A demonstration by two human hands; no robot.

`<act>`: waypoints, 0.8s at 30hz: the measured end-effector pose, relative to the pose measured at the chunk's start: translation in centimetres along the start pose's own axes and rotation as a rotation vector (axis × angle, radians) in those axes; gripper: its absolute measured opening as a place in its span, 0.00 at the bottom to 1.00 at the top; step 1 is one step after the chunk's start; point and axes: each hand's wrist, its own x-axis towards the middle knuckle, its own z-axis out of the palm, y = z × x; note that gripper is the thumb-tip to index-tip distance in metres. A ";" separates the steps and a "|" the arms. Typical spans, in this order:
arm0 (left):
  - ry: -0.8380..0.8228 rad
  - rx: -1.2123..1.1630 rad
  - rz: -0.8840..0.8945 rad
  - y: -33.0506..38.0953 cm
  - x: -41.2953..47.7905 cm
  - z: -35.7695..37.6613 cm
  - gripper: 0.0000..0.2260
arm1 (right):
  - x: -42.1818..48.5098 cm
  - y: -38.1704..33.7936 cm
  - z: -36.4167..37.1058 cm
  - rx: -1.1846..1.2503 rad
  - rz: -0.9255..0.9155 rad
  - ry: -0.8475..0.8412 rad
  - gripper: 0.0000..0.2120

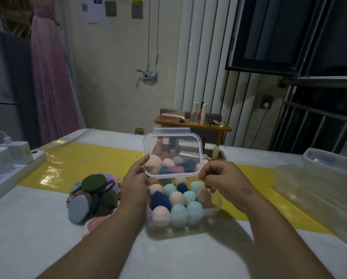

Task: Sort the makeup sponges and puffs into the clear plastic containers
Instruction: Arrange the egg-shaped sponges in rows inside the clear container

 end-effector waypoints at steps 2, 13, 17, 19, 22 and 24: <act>-0.003 -0.004 0.004 0.0 0.0 0.0 0.24 | 0.3 0.6 -0.2 0.042 -0.014 0.100 0.14; 0.047 0.028 0.027 0.0 0.5 -0.4 0.26 | 2.5 5.7 -0.5 -0.121 0.091 0.325 0.13; 0.058 0.024 0.028 0.1 0.6 -0.5 0.25 | 2.6 6.6 -0.2 -0.309 0.146 0.255 0.22; 0.063 0.002 0.008 -0.1 0.7 -0.5 0.25 | 2.9 7.0 0.0 -0.396 0.154 0.225 0.26; 0.078 -0.008 -0.004 -0.2 0.9 -0.5 0.26 | 3.5 6.9 0.5 -0.437 0.188 0.056 0.27; 0.085 0.003 0.000 -0.3 1.0 -0.5 0.26 | 4.2 7.6 1.0 -0.356 0.230 -0.026 0.26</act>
